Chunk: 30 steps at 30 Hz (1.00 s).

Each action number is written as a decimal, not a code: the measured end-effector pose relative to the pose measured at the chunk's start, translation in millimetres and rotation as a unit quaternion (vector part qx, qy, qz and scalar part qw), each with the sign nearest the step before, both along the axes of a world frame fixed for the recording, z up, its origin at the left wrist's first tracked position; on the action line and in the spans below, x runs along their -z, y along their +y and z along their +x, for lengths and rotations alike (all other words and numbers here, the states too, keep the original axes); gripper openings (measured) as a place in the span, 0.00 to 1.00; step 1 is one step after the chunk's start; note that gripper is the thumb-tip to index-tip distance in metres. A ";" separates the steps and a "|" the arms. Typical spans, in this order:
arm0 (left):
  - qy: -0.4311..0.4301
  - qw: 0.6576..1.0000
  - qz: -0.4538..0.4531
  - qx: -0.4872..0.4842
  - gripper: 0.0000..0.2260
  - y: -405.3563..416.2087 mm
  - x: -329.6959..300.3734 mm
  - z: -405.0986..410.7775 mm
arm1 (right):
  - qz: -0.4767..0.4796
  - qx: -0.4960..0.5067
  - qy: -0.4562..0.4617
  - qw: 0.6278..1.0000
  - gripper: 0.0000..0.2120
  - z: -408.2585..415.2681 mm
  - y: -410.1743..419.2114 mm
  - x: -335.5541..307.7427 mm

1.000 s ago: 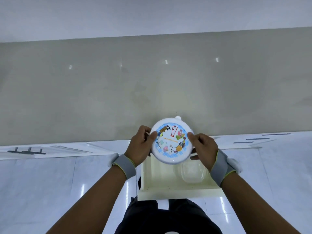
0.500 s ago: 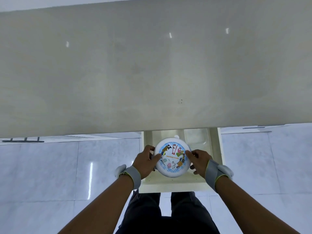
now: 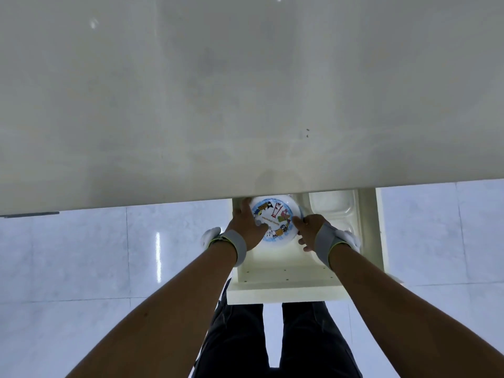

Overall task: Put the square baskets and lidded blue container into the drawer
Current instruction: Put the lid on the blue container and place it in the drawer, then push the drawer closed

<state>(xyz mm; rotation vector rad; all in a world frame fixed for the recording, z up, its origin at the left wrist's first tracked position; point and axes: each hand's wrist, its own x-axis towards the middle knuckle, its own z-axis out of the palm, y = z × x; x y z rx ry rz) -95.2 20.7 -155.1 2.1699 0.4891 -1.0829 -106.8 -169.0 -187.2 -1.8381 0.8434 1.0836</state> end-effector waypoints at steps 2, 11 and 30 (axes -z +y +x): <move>0.014 1.000 -0.008 -0.006 0.41 -1.5 5.3 2.3 | -0.011 0.012 -0.003 1.000 0.22 0.3 3.8 6.2; 0.026 0.998 0.009 0.056 0.46 -3.0 -0.4 -0.2 | 0.018 0.130 0.039 0.991 0.17 -2.9 7.5 11.1; -0.521 0.813 -0.032 0.258 0.08 -46.2 -145.4 31.9 | 0.090 0.254 0.046 0.962 0.14 -50.9 -13.9 -77.4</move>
